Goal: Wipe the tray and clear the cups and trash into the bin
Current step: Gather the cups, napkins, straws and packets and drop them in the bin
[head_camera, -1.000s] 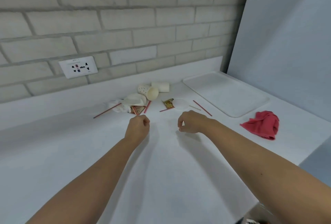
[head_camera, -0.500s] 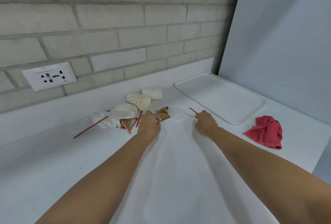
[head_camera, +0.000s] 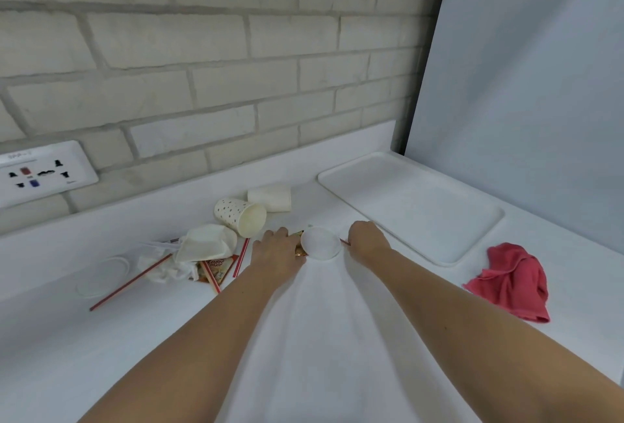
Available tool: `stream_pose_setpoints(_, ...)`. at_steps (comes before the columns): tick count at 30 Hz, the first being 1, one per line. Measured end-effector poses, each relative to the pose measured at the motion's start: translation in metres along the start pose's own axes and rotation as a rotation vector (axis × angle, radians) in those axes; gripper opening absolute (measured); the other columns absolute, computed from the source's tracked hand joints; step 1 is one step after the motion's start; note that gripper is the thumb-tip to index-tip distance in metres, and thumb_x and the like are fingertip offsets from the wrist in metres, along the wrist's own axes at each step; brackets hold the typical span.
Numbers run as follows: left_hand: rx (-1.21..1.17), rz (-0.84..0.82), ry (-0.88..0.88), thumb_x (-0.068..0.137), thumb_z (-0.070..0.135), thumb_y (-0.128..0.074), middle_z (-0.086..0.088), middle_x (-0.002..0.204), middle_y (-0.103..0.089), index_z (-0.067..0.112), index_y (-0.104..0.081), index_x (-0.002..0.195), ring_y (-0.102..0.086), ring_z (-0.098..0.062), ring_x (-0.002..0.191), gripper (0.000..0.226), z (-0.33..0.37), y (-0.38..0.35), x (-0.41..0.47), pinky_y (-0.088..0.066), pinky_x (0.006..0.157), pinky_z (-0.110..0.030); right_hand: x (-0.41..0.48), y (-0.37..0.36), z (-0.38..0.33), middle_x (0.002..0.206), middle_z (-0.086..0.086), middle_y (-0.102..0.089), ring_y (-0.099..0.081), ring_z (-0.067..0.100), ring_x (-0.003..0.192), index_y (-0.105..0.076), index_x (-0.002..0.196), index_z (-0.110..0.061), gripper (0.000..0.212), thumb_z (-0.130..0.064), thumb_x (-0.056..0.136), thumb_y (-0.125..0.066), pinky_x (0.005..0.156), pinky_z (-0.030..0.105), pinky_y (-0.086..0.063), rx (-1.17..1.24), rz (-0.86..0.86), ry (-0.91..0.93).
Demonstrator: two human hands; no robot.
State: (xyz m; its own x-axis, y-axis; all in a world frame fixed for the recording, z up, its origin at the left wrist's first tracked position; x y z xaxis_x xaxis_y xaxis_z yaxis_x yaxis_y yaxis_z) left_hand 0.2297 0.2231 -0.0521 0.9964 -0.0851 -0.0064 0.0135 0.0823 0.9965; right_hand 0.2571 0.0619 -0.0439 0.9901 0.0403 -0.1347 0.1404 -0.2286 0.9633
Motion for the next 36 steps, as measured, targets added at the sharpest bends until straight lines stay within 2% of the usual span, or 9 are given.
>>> stream_pose_setpoints(3, -0.037, -0.025, 0.014, 0.091, 0.035, -0.047, -0.007, 0.12, -0.044, 0.014, -0.053, 0.115, -0.045, -0.027, 0.111, 0.032, 0.001, 0.001, 0.002, -0.042, 0.087, -0.035, 0.003, 0.002, -0.002, 0.09, 0.009, -0.057, -0.058, 0.026, 0.079, -0.032, 0.062, -0.013, 0.034, 0.0, 0.089, -0.047, 0.059, 0.025, -0.039, -0.035, -0.058, -0.016)
stream_pose_setpoints(8, -0.129, -0.146, 0.004, 0.086, 0.028, -0.057, -0.01, 0.1, -0.049, 0.011, -0.057, 0.091, -0.042, -0.021, 0.086, 0.018, -0.004, 0.0, 0.001, -0.039, 0.081, -0.029, 0.005, -0.007, -0.002, 0.058, 0.004, -0.039, -0.038, 0.016, 0.047, -0.034, 0.057, -0.01, 0.032, -0.002, 0.086, -0.046, 0.043, 0.022, -0.03, -0.015, -0.192, -0.035)
stream_pose_setpoints(11, -0.396, -0.194, 0.11, 0.076, 0.023, -0.072, -0.003, 0.09, -0.05, 0.01, -0.042, 0.094, -0.048, -0.021, 0.088, 0.037, -0.015, 0.0, -0.008, -0.035, 0.063, -0.025, 0.0, -0.009, -0.003, 0.061, 0.003, -0.039, -0.04, 0.018, 0.052, -0.033, 0.058, -0.011, 0.034, -0.007, 0.09, -0.044, 0.046, 0.022, -0.03, -0.005, -0.193, -0.008)
stream_pose_setpoints(14, -0.523, -0.227, 0.254, 0.071, 0.019, -0.078, -0.002, 0.089, -0.046, 0.007, -0.036, 0.106, -0.047, -0.017, 0.083, 0.055, -0.026, -0.001, -0.013, -0.037, 0.063, -0.024, -0.004, -0.015, -0.007, 0.087, 0.009, -0.056, -0.055, 0.027, 0.084, -0.038, 0.066, -0.011, 0.028, -0.01, 0.094, -0.041, 0.061, 0.026, -0.037, -0.003, -0.159, -0.002)
stream_pose_setpoints(18, -0.483, -0.27, 0.282, 0.071, 0.013, -0.072, 0.001, 0.062, -0.045, 0.012, -0.042, 0.062, -0.042, -0.009, 0.056, 0.032, -0.024, -0.008, -0.015, -0.03, 0.045, -0.019, -0.003, -0.018, -0.007, 0.127, 0.02, -0.049, -0.052, 0.035, 0.116, -0.04, 0.122, 0.001, 0.028, -0.013, 0.1, -0.032, 0.083, 0.039, -0.041, 0.086, -0.11, -0.025)
stream_pose_setpoints(22, -0.434, -0.296, 0.26, 0.073, 0.007, -0.064, 0.0, 0.061, -0.044, 0.012, -0.036, 0.059, -0.039, -0.01, 0.052, 0.031, -0.016, -0.01, -0.016, -0.028, 0.043, -0.02, -0.003, -0.009, -0.009, 0.137, 0.021, -0.035, -0.043, 0.032, 0.126, -0.035, 0.132, 0.006, 0.036, 0.003, 0.096, -0.029, 0.099, 0.033, -0.038, 0.137, -0.066, -0.034)
stream_pose_setpoints(27, -0.289, -0.276, 0.184, 0.081, 0.007, -0.056, 0.001, 0.064, -0.039, 0.013, -0.034, 0.061, -0.04, -0.014, 0.057, 0.03, 0.001, -0.009, -0.019, -0.027, 0.045, -0.02, -0.006, -0.022, -0.029, 0.127, 0.023, -0.05, -0.052, 0.036, 0.114, -0.04, 0.118, -0.002, 0.022, -0.008, 0.098, -0.033, 0.089, 0.037, -0.043, 0.317, -0.115, 0.027)
stream_pose_setpoints(31, -0.194, -0.189, 0.143, 0.084, 0.008, -0.052, 0.002, 0.062, -0.038, 0.014, -0.035, 0.058, -0.046, -0.017, 0.065, 0.032, 0.008, -0.008, -0.021, -0.026, 0.044, -0.019, -0.011, -0.034, -0.039, 0.103, 0.008, -0.052, -0.052, 0.024, 0.089, -0.042, 0.12, -0.007, 0.058, -0.048, 0.083, -0.062, 0.074, 0.032, -0.042, 0.334, -0.204, 0.072)
stream_pose_setpoints(36, -0.194, -0.16, 0.169, 0.086, 0.004, -0.048, 0.002, 0.063, -0.036, 0.013, -0.034, 0.058, -0.043, -0.015, 0.061, 0.033, 0.005, -0.009, -0.023, -0.026, 0.045, -0.018, -0.012, -0.032, -0.039, 0.102, 0.001, -0.044, -0.044, 0.017, 0.088, -0.042, 0.099, -0.015, 0.045, -0.042, 0.079, -0.071, 0.076, 0.024, -0.034, 0.345, -0.162, 0.106)
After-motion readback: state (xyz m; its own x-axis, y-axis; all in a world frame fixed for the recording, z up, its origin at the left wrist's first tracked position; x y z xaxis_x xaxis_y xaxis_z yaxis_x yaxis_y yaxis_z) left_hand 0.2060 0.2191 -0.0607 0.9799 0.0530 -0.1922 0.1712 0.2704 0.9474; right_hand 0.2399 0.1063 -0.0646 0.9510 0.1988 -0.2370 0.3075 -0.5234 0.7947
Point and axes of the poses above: each hand's wrist, its own x-axis towards the middle knuckle, its own y-axis out of the back of the hand, z = x × y, the point moved 8 cm from there along x, towards the middle knuckle
